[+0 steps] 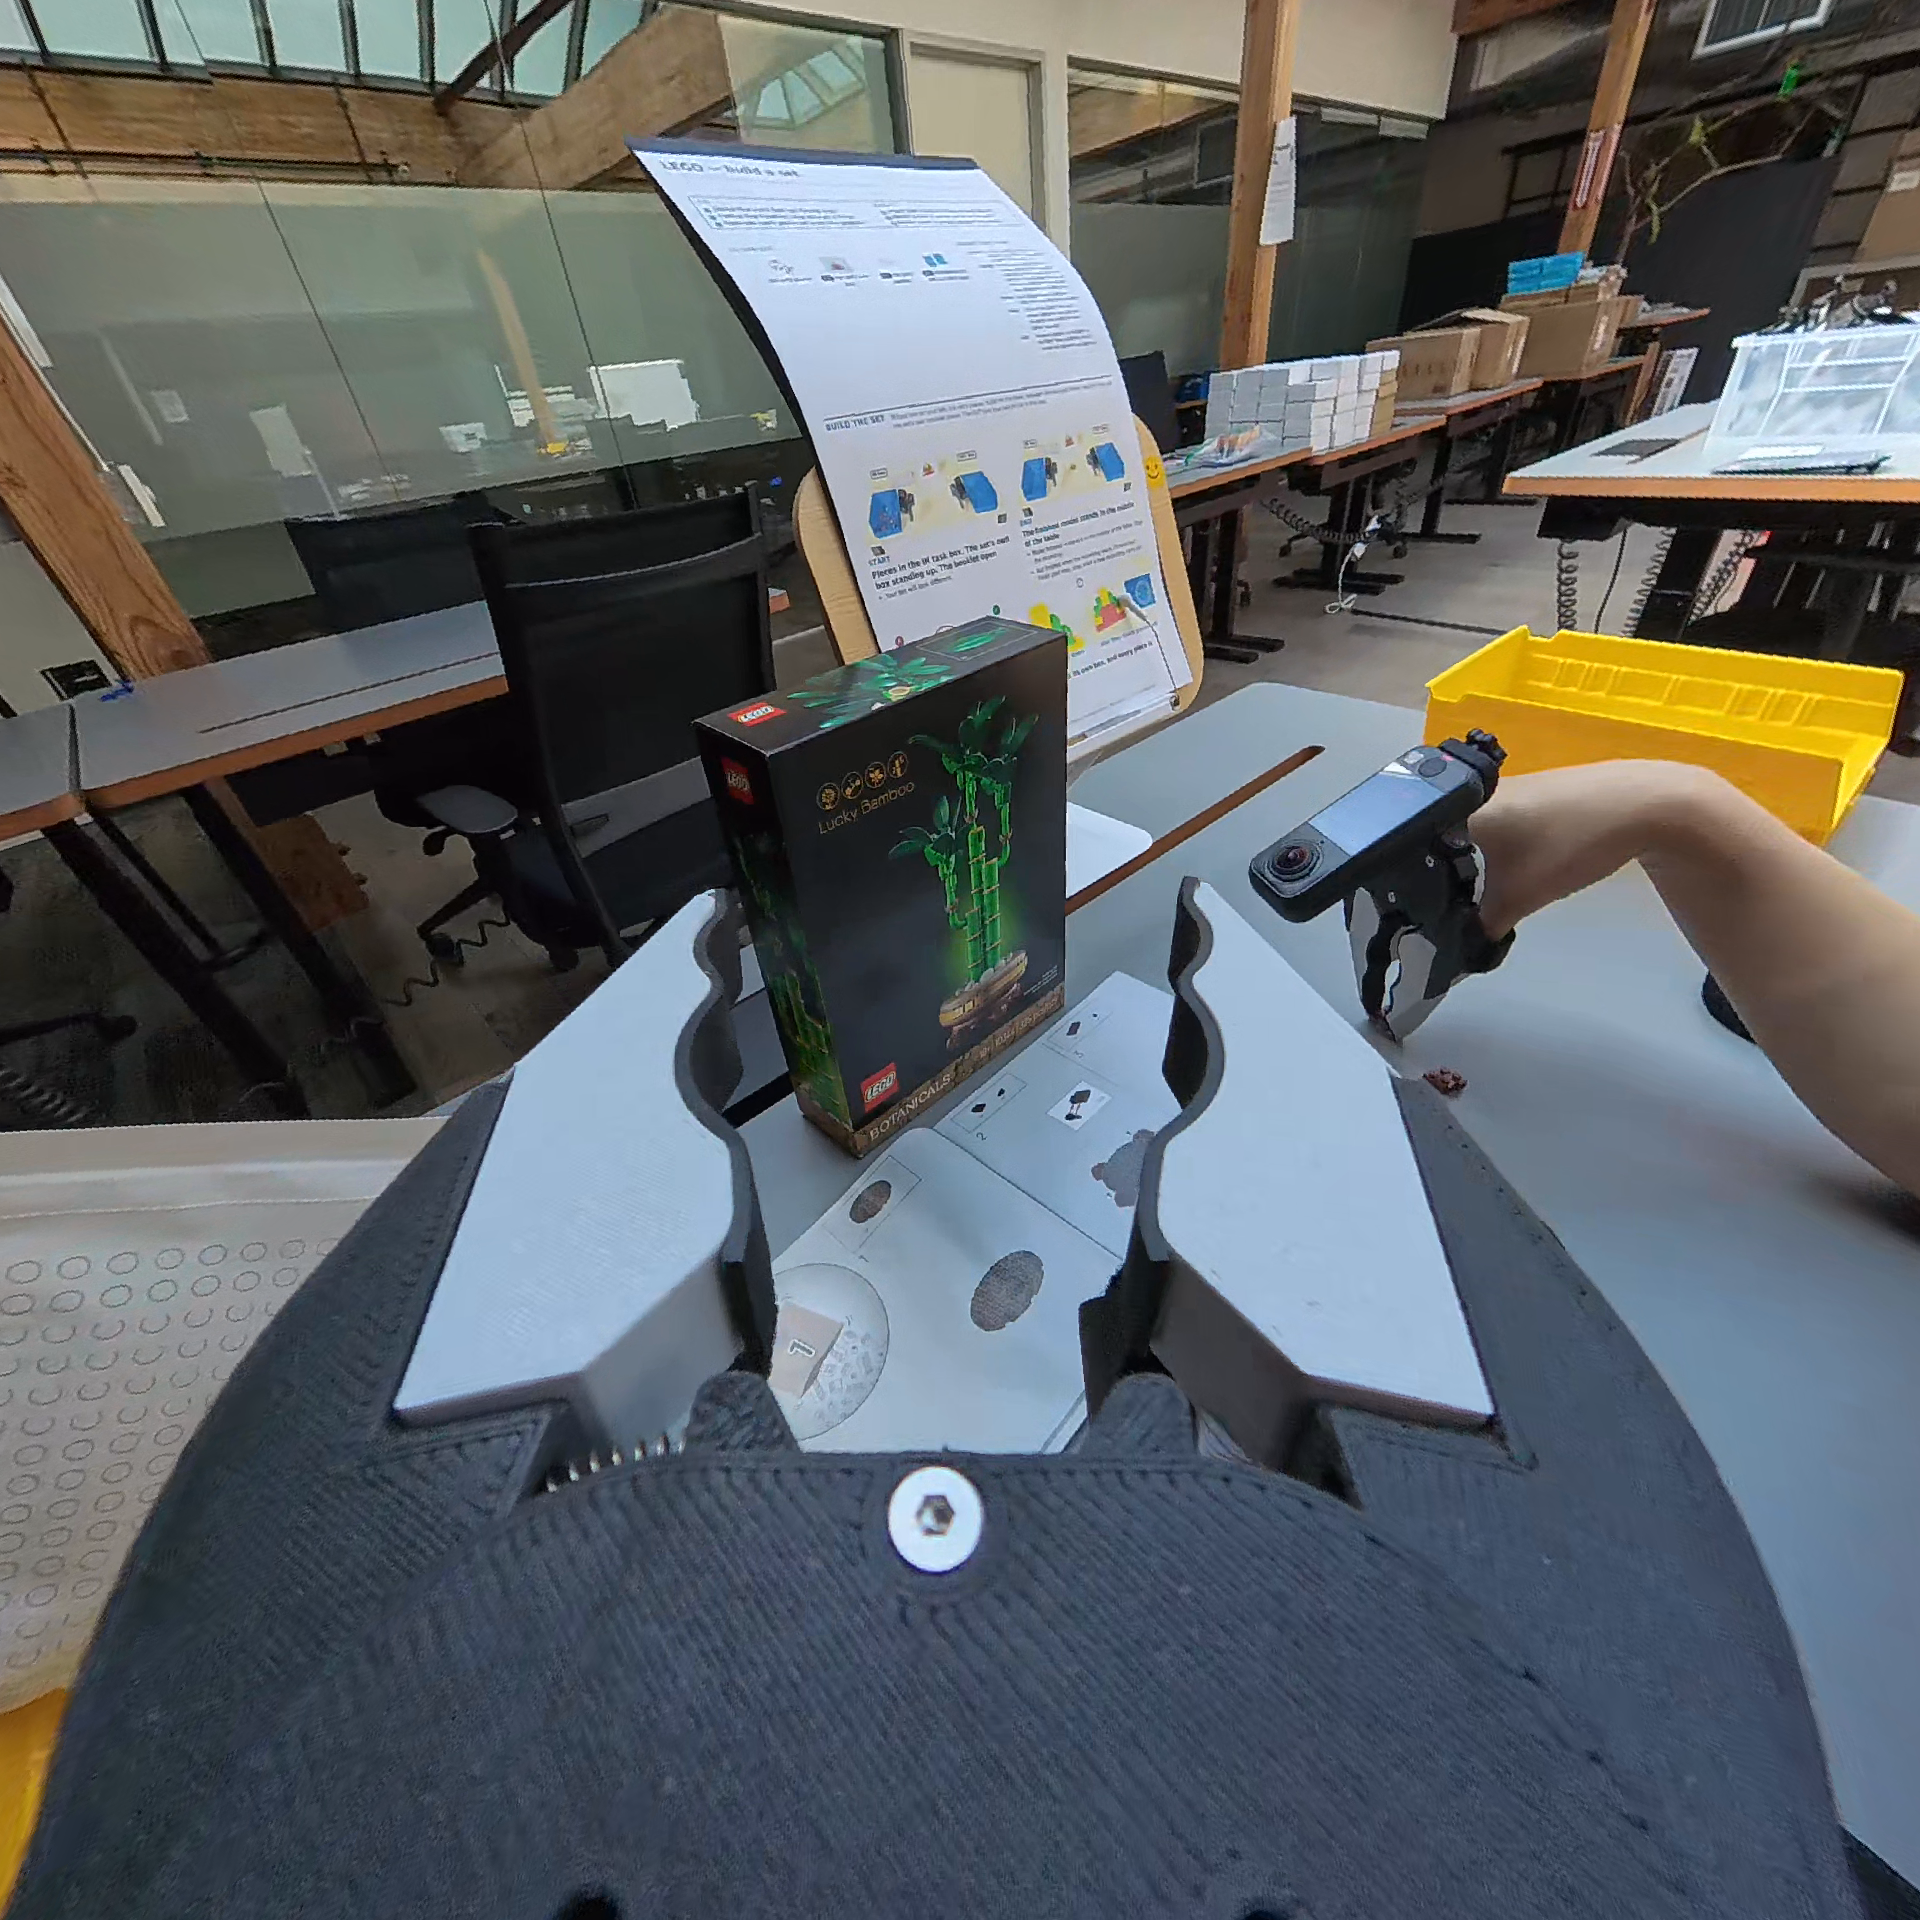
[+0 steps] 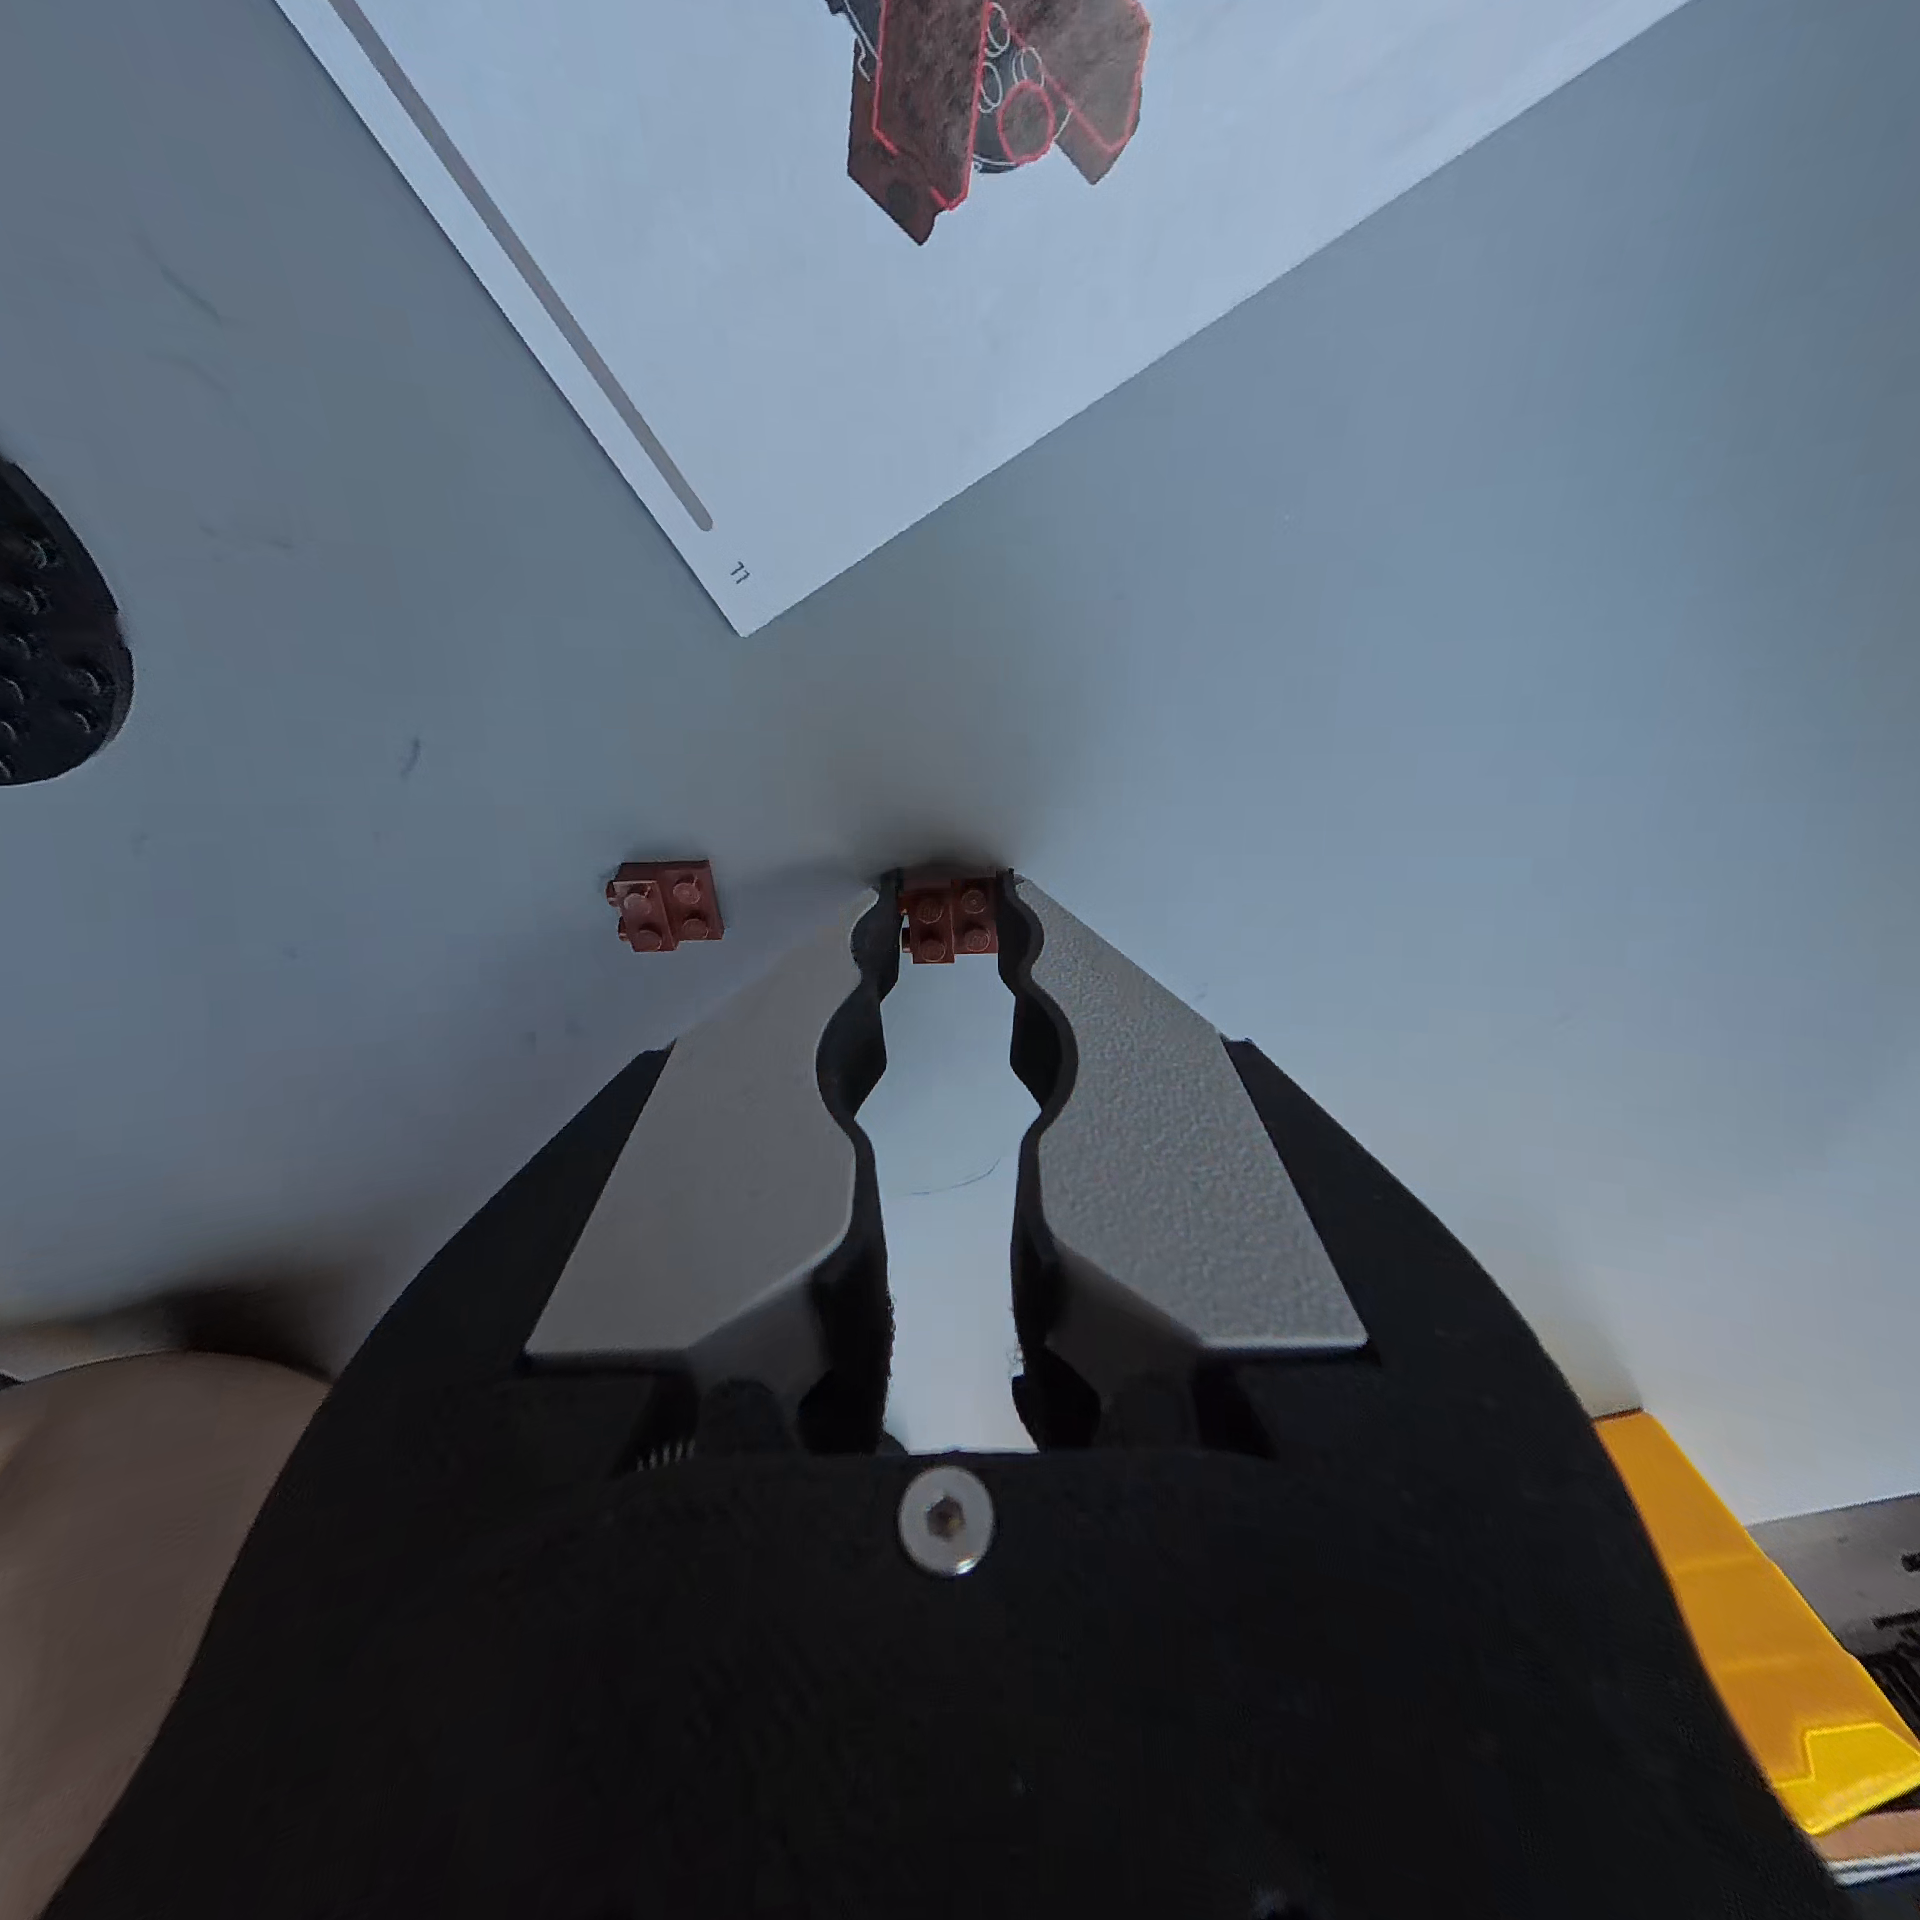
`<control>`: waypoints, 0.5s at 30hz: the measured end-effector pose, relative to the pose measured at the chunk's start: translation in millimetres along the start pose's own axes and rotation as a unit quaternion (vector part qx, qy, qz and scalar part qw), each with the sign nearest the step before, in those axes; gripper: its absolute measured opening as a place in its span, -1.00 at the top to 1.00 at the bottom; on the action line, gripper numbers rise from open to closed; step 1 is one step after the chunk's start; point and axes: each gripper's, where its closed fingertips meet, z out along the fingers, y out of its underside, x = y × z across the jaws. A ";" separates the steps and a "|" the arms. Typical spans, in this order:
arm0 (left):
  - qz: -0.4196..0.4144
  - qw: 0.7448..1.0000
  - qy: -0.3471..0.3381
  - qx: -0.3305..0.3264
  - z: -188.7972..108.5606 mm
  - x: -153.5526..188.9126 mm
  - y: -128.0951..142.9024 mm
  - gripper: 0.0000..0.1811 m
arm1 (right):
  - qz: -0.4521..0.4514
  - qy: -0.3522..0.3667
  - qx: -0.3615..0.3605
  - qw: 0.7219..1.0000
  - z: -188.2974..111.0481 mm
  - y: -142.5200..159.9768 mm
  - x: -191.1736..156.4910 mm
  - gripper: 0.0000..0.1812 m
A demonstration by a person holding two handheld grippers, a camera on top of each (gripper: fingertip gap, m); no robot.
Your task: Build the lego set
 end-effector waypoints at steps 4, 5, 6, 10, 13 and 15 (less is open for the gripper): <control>-0.008 1.000 0.001 0.000 -4.4 -1.2 -1.9 0.09 | 0.008 -0.007 0.017 1.000 -1.3 -2.9 0.4 0.68; -0.011 1.000 0.002 0.000 -6.7 -1.9 -2.9 0.08 | 0.010 -0.010 0.028 1.000 -4.2 -4.0 0.8 0.66; -0.012 1.000 -0.001 0.000 -10.0 -4.1 -3.9 0.08 | 0.014 -0.009 0.043 0.999 -9.1 -5.0 2.2 0.64; 0.014 0.996 -0.087 -0.010 -38.6 -42.5 -6.7 0.07 | 0.026 0.053 0.131 0.990 -52.4 -7.7 20.0 0.64; 0.033 0.959 -0.279 -0.027 -91.0 -113.1 -5.2 0.03 | 0.018 0.151 0.271 0.951 -113.6 -30.6 37.5 0.62; 0.055 0.921 -0.380 -0.072 -129.6 -147.2 6.1 0.03 | 0.008 0.205 0.383 0.900 -162.4 -50.4 41.1 0.61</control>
